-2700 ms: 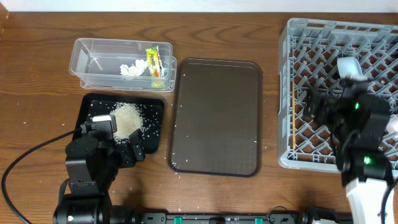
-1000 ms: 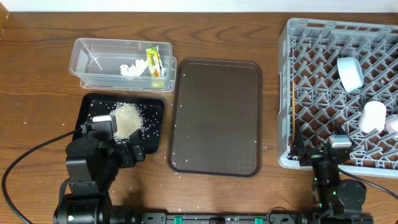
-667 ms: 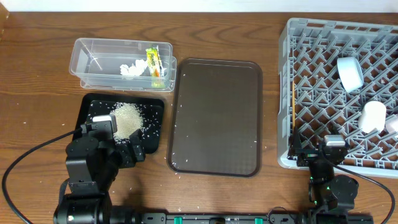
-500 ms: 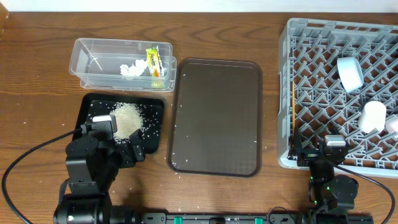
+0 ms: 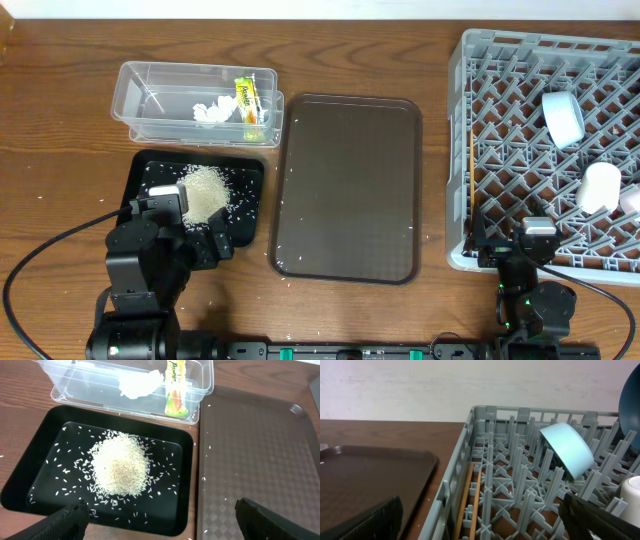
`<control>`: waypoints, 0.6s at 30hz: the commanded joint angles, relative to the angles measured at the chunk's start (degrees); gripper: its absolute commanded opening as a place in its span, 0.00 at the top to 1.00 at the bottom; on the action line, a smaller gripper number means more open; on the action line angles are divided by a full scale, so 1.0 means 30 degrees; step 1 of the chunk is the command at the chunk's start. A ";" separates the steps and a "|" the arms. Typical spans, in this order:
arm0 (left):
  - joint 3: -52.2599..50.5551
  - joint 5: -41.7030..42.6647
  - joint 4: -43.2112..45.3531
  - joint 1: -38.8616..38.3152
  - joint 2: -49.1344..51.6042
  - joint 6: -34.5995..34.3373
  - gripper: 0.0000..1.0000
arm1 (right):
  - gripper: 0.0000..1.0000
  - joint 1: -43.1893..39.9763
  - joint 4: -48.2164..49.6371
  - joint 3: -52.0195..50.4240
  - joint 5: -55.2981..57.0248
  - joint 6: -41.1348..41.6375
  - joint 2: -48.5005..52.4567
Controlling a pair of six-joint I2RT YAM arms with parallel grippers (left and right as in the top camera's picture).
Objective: Sort waste into correct bins and load items into the dishwasher rack
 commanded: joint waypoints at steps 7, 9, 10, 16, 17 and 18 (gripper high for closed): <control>-0.0022 -0.0029 0.0073 -0.0044 -0.0044 0.0058 0.04 | 0.01 0.0313 -0.0066 -0.0044 0.0204 -0.0204 -0.0109; -0.0036 -0.0029 0.0022 -0.0044 -0.0095 0.0058 0.04 | 0.01 0.0313 -0.0066 -0.0044 0.0204 -0.0204 -0.0109; -0.0073 0.0109 -0.0357 -0.0051 -0.0452 0.0058 0.04 | 0.01 0.0313 -0.0066 -0.0044 0.0204 -0.0204 -0.0109; -0.2528 -0.0109 0.0663 0.0117 -0.3956 0.0138 0.04 | 0.01 0.0313 -0.0066 -0.0044 0.0204 -0.0204 -0.0109; -0.3410 -0.0117 0.1370 0.0189 -0.4728 0.0138 0.04 | 0.01 0.0313 -0.0066 -0.0044 0.0204 -0.0204 -0.0109; -0.4393 -0.0117 0.2229 0.0226 -0.5479 0.0138 0.04 | 0.01 0.0313 -0.0066 -0.0044 0.0204 -0.0204 -0.0109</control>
